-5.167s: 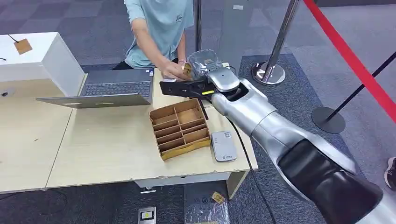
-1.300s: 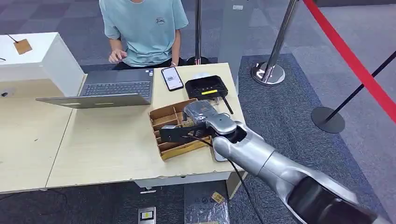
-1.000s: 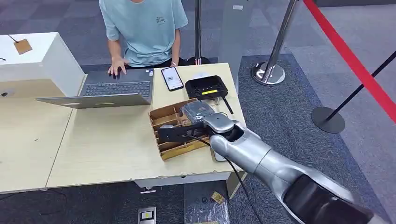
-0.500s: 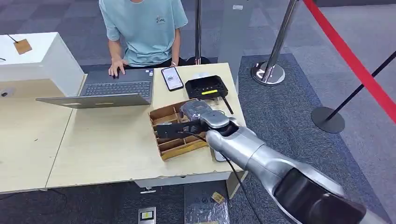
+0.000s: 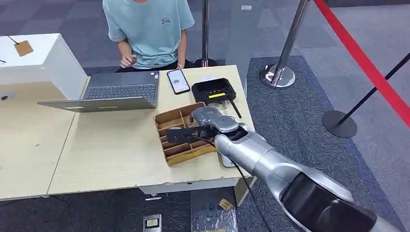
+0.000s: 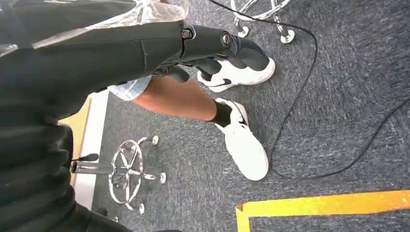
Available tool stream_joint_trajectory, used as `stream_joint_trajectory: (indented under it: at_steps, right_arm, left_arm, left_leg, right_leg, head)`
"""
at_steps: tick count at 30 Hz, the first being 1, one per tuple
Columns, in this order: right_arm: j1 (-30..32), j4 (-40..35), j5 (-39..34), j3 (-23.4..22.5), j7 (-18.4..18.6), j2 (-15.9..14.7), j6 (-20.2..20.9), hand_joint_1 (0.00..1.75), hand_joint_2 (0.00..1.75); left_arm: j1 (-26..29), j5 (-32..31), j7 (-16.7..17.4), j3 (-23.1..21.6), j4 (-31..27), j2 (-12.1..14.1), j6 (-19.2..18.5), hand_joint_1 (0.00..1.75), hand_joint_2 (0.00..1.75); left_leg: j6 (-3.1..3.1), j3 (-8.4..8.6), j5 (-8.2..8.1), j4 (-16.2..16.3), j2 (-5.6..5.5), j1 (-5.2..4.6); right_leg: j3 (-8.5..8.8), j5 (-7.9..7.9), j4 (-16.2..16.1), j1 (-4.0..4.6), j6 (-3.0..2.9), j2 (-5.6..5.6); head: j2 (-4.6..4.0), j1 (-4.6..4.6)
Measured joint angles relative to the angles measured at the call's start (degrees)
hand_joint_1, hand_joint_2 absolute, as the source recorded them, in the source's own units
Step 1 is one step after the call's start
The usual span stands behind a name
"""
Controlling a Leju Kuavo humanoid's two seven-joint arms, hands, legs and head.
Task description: Pass the card to the sensor for recognition and then transmit it.
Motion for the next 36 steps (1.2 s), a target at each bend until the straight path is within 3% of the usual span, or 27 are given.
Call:
stream_joint_trajectory:
  at_steps: [8,10,11,12,15,36]
  right_arm:
    - [0.0,1.7,0.0,0.0,-0.2,0.2,-0.2,0.65,1.75]
    - [-0.1,2.1,0.0,0.0,-0.2,0.3,-0.3,0.73,1.75]
    - [-0.1,2.2,0.0,0.0,-0.2,0.3,-0.2,0.91,1.75]
    - [-0.2,2.3,0.0,0.0,-0.2,0.4,-0.2,1.43,1.75]
    - [-0.5,2.5,0.0,0.0,-0.2,0.4,-0.2,1.75,1.75]
    - [-0.9,3.8,-0.1,0.0,-0.7,1.0,-0.7,1.75,1.75]
  left_arm:
    - [0.0,0.0,-0.1,0.0,0.0,-0.1,0.0,0.0,1.75]
    - [0.0,0.0,-0.2,0.0,0.0,-0.1,0.0,0.0,1.75]
    - [0.0,0.0,-0.2,0.0,0.0,-0.1,0.0,0.0,1.75]
    - [0.0,0.0,-0.2,0.0,0.0,-0.1,0.0,0.0,1.75]
    - [0.0,0.0,-0.3,0.0,0.0,-0.2,0.0,0.0,1.75]
    - [0.0,-0.1,-0.3,0.0,0.0,-0.4,0.2,0.0,1.75]
  left_leg:
    - [0.0,0.0,0.0,0.0,0.0,0.0]
    - [0.0,0.0,0.0,0.0,0.0,0.0]
    - [0.0,0.01,0.0,0.0,0.0,0.0]
    - [0.0,0.01,0.0,0.0,0.0,0.0]
    - [0.0,0.0,0.0,0.0,0.0,0.0]
    - [-0.01,0.02,0.01,0.0,0.0,0.0]
  right_leg:
    - [0.01,0.0,0.0,0.0,0.0,0.0]
    - [0.02,0.0,0.0,0.0,0.0,0.0]
    - [0.02,0.01,0.0,0.0,0.0,0.0]
    - [0.01,0.01,0.0,0.0,0.0,0.0]
    - [0.01,0.01,0.0,0.0,0.0,0.0]
    - [0.02,0.03,0.0,0.0,0.0,0.0]
  head:
    - [0.0,0.0]
    - [0.0,-0.02]
    - [0.0,0.0]
    - [0.0,-0.02]
    - [0.0,-0.02]
    - [0.0,0.0]
